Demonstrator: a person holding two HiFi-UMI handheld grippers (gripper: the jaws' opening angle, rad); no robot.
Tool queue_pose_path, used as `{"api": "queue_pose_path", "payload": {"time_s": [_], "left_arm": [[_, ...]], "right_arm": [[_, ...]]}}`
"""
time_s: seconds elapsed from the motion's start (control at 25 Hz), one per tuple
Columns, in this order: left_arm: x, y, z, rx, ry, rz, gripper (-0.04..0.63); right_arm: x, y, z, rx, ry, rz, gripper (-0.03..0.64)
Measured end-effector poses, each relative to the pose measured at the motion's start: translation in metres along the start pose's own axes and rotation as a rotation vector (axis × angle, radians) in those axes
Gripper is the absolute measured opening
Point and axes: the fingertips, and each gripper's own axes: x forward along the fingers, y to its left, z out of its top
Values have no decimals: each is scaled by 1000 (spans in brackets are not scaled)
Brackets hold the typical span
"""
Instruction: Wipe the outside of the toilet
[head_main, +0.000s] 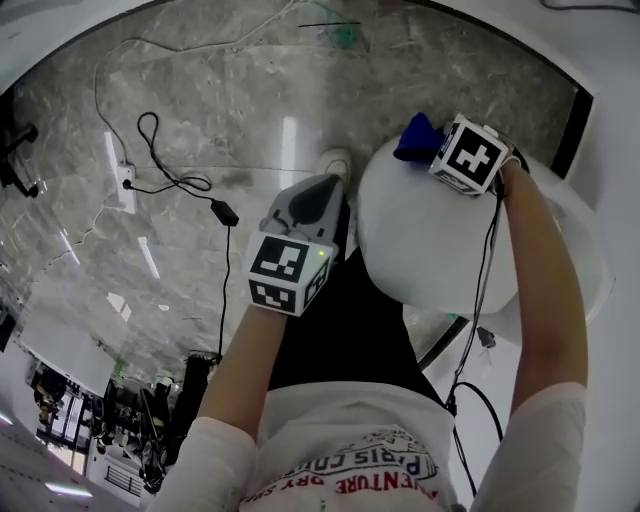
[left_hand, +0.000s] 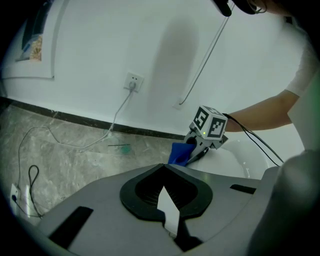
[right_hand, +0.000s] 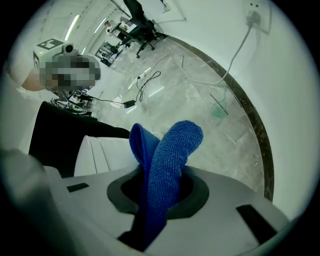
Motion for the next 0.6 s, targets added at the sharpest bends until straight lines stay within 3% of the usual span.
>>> {"api": "queue_pose_path", "payload": {"time_s": [0.28,0.6], "left_arm": [[-33,6,-44,-99,-63,56,8],[-75,24,-106,-227,-91,107,8]], "right_arm": [[12,29,27,-47,-17,15,71],[42,78,67,-227,139,61,71]]}}
